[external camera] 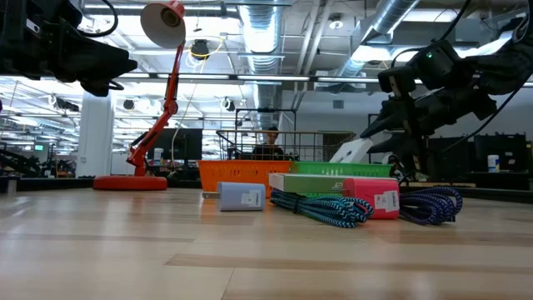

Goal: Pick and place items into bin
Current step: Put the top card reader box into the green bin

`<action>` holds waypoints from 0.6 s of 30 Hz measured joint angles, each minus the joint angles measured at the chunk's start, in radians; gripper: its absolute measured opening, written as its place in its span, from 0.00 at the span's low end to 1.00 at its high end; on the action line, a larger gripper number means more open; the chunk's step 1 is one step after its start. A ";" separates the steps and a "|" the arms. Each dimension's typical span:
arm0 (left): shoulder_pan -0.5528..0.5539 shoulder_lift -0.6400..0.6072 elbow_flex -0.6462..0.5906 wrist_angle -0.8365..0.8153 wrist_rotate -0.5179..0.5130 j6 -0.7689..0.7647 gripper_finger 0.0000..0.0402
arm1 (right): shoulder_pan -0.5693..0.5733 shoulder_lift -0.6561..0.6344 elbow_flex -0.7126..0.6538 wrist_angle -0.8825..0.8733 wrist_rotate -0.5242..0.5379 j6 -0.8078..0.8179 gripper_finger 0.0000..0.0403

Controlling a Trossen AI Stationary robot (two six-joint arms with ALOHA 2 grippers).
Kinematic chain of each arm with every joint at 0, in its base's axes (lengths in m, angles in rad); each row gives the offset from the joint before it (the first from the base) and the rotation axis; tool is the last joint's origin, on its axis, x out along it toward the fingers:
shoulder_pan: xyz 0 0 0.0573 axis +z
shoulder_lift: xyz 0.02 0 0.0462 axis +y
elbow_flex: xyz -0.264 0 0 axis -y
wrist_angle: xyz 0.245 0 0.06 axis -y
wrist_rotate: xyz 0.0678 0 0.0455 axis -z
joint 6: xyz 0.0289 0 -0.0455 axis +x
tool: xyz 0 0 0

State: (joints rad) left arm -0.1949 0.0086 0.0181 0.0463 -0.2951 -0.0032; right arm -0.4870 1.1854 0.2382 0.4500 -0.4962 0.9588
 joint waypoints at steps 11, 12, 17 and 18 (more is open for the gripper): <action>0.000 0.000 0.000 0.000 0.000 0.000 0.32 | 0.000 0.000 0.000 0.000 -0.001 -0.025 0.48; 0.000 0.000 0.000 0.000 0.000 0.000 0.32 | 0.000 0.000 0.000 0.000 -0.001 -0.026 0.49; 0.000 0.000 0.000 0.000 0.000 0.000 0.32 | 0.000 0.000 0.000 0.000 -0.004 -0.027 0.54; 0.000 0.000 0.000 0.000 0.000 0.000 0.32 | 0.000 0.000 0.000 0.000 -0.004 -0.027 0.55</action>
State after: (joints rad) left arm -0.1947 0.0086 0.0183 0.0466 -0.2949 -0.0032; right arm -0.4873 1.1854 0.2382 0.4500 -0.4999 0.9321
